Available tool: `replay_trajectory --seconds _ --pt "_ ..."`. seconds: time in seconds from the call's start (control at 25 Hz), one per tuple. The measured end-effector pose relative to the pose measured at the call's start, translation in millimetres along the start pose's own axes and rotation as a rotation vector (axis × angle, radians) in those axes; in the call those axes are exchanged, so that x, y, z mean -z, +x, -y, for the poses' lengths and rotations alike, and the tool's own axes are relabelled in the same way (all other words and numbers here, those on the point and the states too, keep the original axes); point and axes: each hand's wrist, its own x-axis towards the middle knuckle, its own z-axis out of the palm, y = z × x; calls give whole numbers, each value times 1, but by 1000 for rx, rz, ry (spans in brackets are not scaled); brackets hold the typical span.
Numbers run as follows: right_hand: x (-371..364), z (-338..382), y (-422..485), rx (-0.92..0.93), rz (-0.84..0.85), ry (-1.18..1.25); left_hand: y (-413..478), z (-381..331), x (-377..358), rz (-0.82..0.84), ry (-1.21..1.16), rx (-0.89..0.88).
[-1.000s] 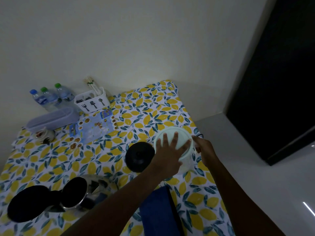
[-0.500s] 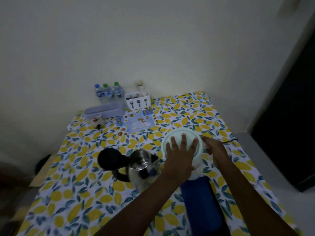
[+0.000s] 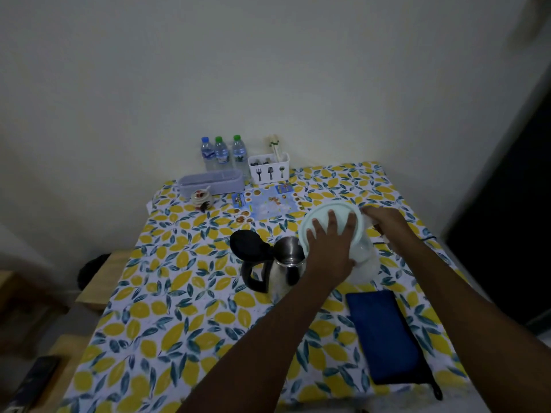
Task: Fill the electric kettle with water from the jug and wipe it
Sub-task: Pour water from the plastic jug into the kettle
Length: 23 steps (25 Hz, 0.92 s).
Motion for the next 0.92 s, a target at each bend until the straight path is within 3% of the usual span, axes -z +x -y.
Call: replay_trajectory --seconds 0.36,0.92 --pt "-10 31 -4 259 95 -242 11 18 -7 -54 -183 92" --pt "-24 53 10 332 116 -495 16 22 -11 -124 -272 168"
